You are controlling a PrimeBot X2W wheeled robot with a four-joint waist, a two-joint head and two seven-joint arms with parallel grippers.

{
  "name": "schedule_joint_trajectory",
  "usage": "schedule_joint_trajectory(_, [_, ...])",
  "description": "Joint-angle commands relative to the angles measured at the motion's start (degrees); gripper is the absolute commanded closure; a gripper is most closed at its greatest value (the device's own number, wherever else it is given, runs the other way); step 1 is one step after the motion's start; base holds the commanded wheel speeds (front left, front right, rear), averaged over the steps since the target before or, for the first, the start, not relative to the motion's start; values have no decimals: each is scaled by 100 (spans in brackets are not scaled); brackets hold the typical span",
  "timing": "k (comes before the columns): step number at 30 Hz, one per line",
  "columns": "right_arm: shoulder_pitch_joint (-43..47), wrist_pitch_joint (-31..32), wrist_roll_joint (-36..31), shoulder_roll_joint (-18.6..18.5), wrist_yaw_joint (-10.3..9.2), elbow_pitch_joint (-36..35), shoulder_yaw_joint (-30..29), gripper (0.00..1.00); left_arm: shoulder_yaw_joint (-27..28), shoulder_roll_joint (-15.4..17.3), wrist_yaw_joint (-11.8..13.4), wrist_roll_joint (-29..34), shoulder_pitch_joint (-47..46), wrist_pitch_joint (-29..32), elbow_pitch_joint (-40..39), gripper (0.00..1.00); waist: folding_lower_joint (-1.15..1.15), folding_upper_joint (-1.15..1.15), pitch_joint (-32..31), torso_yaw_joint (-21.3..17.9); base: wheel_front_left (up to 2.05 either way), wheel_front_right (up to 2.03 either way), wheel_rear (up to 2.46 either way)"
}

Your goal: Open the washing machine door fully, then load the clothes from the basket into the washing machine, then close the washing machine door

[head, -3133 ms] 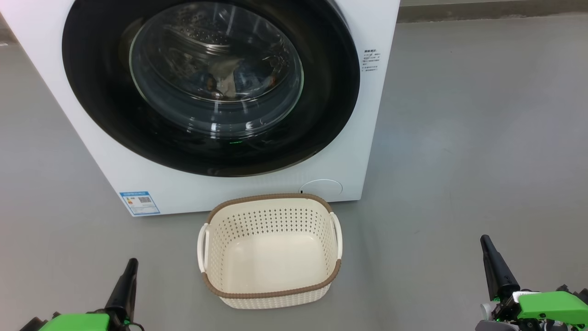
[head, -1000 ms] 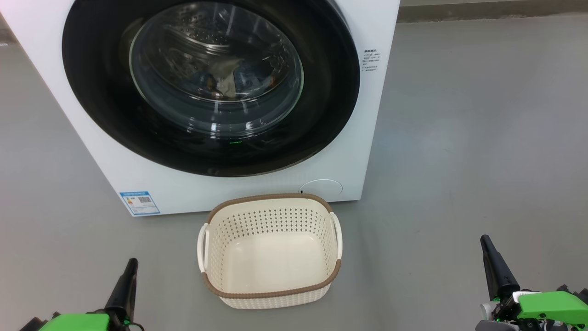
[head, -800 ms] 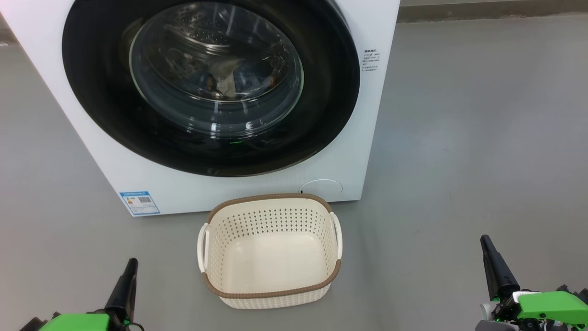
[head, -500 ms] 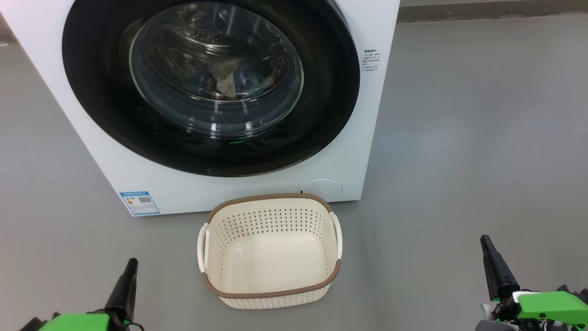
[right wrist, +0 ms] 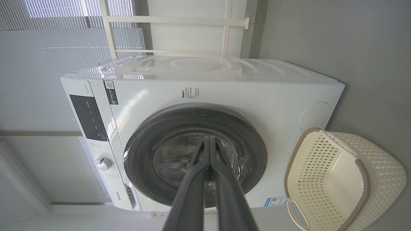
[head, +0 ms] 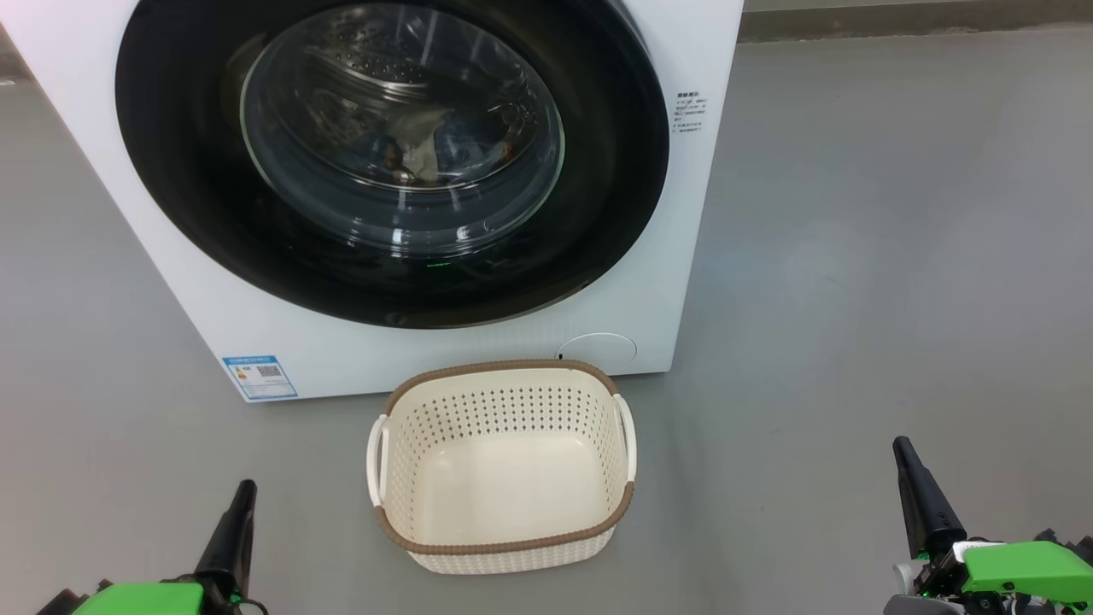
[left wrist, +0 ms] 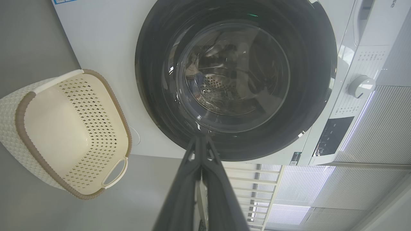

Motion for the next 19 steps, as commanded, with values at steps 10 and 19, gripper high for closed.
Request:
schedule_joint_trajectory(10, [-233,47,12,-18,10,-141,126,100,204,72,-41,86,-244,40,-113,100,0,0,0,0,0,0,0])
schedule_joint_trajectory(19, [-233,46,12,-18,10,-141,126,100,204,72,-41,86,-244,40,-113,100,0,0,0,0,0,0,0])
